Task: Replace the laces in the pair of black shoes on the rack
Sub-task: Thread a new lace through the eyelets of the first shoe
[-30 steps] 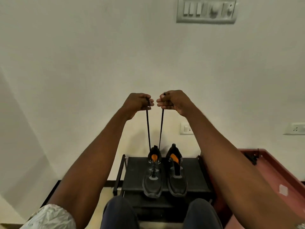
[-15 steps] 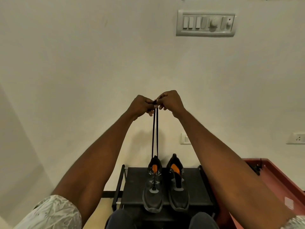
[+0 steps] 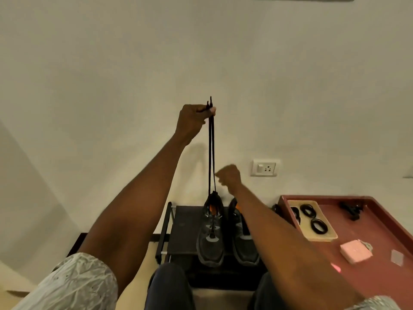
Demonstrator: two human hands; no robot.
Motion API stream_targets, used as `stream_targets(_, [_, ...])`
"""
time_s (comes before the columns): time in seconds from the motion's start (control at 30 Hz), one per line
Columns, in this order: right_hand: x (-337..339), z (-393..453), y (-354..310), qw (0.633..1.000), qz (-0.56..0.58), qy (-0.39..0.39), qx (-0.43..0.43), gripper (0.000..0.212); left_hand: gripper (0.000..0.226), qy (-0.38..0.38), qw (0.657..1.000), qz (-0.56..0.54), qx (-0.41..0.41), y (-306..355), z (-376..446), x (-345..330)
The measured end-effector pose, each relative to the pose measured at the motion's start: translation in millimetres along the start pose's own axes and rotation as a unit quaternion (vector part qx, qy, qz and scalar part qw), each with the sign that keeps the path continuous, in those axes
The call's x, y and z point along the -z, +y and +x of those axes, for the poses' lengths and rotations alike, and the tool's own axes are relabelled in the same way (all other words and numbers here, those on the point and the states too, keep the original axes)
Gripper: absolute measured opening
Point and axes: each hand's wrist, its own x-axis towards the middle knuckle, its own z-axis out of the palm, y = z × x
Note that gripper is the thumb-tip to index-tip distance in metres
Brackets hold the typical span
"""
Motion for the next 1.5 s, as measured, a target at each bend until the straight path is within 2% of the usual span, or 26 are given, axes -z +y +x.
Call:
stream_targets(0.1, [-47.1,-10.2,68.7,0.983,-0.164,-0.062,-0.062,0.025,0.02,-0.006,0.999,-0.037,-0.005,-10.2,-2.5,-1.5])
stream_targets(0.17, [-69.1,-11.9,99.7,0.951,-0.28,-0.107,-0.071,0.043,0.02,-0.011,0.999,-0.043,-0.017,-11.3,-6.9,-0.6])
stream_targets(0.23, [-86.7,-8.9,121.6,0.932,-0.335,-0.114,-0.082,0.058,0.02,-0.028,0.998,-0.05,-0.027,-11.6,-7.4,0.4])
stream_targets(0.33, [-105.9,-3.7,150.2,0.929,-0.326,-0.09,-0.154,0.069,0.018,-0.037,0.997,-0.047,-0.04,-13.7,-4.9,1.6])
stream_targets(0.43, [-117.2,0.5,171.6,0.931,-0.303,-0.075,-0.191,0.068,0.017,-0.035,0.997,-0.051,-0.051,-13.4,1.3,3.1])
stream_targets(0.67, [-120.7,1.8,170.7,0.894,-0.425,-0.076,-0.118,0.048,0.019,-0.03,0.994,-0.064,-0.082,-15.3,7.2,4.4])
stream_targets(0.77, [-118.9,7.4,173.0,0.894,-0.428,-0.073,-0.116,0.038,0.017,-0.018,0.992,-0.083,-0.098,-19.2,12.1,5.7])
stream_targets(1.23, [-114.1,22.1,183.0,0.901,-0.412,-0.087,-0.102,0.031,0.015,0.085,0.981,-0.1,-0.14,-19.3,33.7,4.8])
stream_targets(1.5, [-116.3,27.2,197.4,0.906,-0.399,-0.1,-0.105,0.034,0.009,0.053,0.974,-0.103,-0.193,-10.7,23.4,-18.1])
